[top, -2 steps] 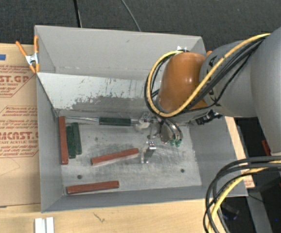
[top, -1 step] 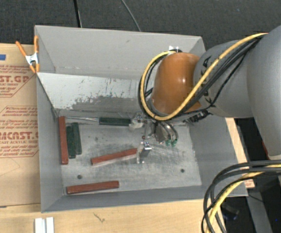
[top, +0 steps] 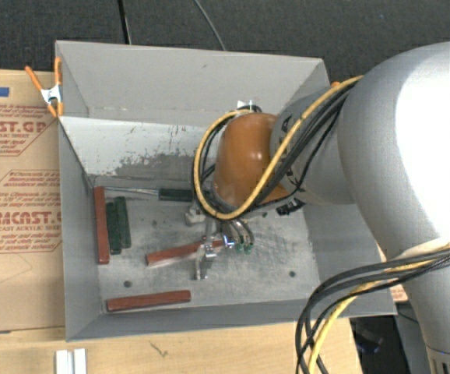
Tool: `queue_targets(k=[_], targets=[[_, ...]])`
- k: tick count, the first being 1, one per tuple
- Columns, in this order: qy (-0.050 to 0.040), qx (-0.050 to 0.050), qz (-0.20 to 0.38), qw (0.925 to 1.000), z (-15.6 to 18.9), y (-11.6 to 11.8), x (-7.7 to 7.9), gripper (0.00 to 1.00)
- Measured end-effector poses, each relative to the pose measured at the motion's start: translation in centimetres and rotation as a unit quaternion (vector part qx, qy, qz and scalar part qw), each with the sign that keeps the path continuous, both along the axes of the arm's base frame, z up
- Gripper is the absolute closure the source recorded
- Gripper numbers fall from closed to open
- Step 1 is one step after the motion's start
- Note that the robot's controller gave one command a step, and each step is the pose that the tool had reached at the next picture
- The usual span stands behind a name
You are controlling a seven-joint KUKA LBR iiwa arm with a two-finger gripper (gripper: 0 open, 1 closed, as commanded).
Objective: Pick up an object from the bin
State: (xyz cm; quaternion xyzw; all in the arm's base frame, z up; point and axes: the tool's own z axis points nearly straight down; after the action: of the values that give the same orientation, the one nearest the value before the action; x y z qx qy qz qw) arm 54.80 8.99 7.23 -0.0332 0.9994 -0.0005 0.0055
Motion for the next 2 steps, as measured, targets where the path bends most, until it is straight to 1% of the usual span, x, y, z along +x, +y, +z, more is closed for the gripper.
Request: queue_targets(k=[1,2], targets=[[0.0025,0.002,0.032,0.9995,0.42,-0.06,0.3,1.0],[0.0027,0.002,0.037,0.9993,0.42,-0.08,0.34,1.0]])
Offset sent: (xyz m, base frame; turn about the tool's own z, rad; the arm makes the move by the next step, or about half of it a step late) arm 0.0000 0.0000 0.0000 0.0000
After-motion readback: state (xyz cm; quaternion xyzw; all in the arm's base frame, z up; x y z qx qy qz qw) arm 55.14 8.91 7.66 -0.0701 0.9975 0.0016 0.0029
